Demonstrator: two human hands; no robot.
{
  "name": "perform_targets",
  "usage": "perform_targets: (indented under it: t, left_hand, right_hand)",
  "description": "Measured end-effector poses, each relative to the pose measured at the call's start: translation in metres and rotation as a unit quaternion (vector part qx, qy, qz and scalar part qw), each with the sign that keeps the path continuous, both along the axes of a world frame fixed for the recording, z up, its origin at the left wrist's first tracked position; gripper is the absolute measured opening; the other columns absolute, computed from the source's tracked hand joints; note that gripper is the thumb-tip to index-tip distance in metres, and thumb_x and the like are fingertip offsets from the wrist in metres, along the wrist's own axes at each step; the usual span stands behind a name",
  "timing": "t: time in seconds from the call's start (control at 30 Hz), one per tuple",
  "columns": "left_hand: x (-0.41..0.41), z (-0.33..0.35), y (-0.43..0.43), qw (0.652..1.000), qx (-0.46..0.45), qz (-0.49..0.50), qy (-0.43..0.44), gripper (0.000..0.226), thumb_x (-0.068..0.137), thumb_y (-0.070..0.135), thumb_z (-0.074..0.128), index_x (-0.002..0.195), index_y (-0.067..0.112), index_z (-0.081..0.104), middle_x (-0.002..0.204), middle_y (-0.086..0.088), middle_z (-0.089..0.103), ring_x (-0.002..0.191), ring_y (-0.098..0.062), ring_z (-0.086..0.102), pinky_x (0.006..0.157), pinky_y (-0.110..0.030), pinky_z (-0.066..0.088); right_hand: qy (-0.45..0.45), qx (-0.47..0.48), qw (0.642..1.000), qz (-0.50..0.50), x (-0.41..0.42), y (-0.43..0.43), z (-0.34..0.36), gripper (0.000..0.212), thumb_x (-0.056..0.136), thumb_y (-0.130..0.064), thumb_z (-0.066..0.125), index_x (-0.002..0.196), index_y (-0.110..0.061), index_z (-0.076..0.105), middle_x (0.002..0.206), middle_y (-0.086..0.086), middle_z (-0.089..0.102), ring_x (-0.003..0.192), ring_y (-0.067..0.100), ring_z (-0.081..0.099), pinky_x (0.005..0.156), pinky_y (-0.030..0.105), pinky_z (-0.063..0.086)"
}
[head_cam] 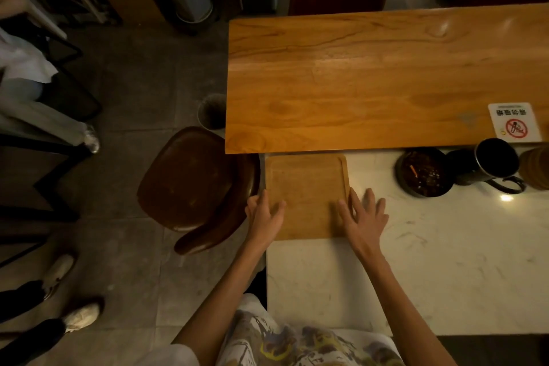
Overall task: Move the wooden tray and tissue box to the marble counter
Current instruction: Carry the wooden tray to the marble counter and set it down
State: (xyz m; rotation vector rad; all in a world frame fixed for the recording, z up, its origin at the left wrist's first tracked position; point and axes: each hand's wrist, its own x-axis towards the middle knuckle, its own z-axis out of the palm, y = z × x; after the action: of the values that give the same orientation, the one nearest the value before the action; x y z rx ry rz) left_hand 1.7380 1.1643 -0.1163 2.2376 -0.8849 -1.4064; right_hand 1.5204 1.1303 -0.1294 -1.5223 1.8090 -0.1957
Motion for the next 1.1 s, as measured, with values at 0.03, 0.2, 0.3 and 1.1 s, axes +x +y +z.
perform_targets:
  t: [0.03, 0.2, 0.3, 1.1]
  left_hand:
    - [0.0, 0.0, 0.003, 0.999, -0.002, -0.026, -0.022, 0.07, 0.102, 0.039, 0.049, 0.159, 0.015, 0.015, 0.156, -0.007, 0.018, 0.147, -0.027, 0.016, 0.114, -0.039, 0.029]
    - [0.003, -0.006, 0.023, 0.996, -0.062, -0.062, 0.002, 0.083, 0.102, 0.026, 0.053, 0.159, 0.029, -0.008, 0.168, 0.001, 0.006, 0.153, -0.02, 0.015, 0.118, -0.039, 0.028]
    - [-0.001, -0.006, 0.035, 0.99, -0.084, -0.114, -0.001, 0.088, 0.099, 0.021, 0.059, 0.159, 0.03, -0.006, 0.168, 0.002, -0.005, 0.153, -0.018, 0.009, 0.117, -0.034, 0.025]
    - [0.002, -0.023, 0.048, 0.958, -0.061, -0.265, -0.085, 0.103, 0.096, 0.026, 0.063, 0.154, 0.024, -0.022, 0.162, -0.003, -0.033, 0.155, -0.025, -0.002, 0.118, -0.038, 0.029]
  right_hand:
    - [0.021, 0.0, 0.999, 0.032, -0.001, 0.003, -0.004, 0.09, 0.084, -0.079, 0.023, 0.158, -0.028, 0.027, 0.17, 0.007, 0.003, 0.154, 0.034, -0.01, 0.121, 0.06, -0.005]
    - [0.084, -0.003, 0.985, 0.15, -0.018, 0.02, -0.017, 0.098, 0.081, -0.086, 0.023, 0.158, -0.037, -0.012, 0.168, 0.0, -0.014, 0.152, 0.034, -0.023, 0.12, 0.056, -0.013]
    - [0.11, -0.013, 0.966, 0.233, -0.031, 0.026, -0.015, 0.092, 0.08, -0.091, 0.017, 0.154, -0.048, -0.018, 0.165, -0.004, -0.016, 0.151, 0.039, -0.023, 0.12, 0.058, -0.011]
    - [0.131, -0.029, 0.949, 0.287, -0.04, 0.027, -0.02, 0.082, 0.087, -0.082, 0.012, 0.158, -0.043, -0.003, 0.166, 0.002, -0.001, 0.149, 0.049, -0.015, 0.118, 0.067, -0.003]
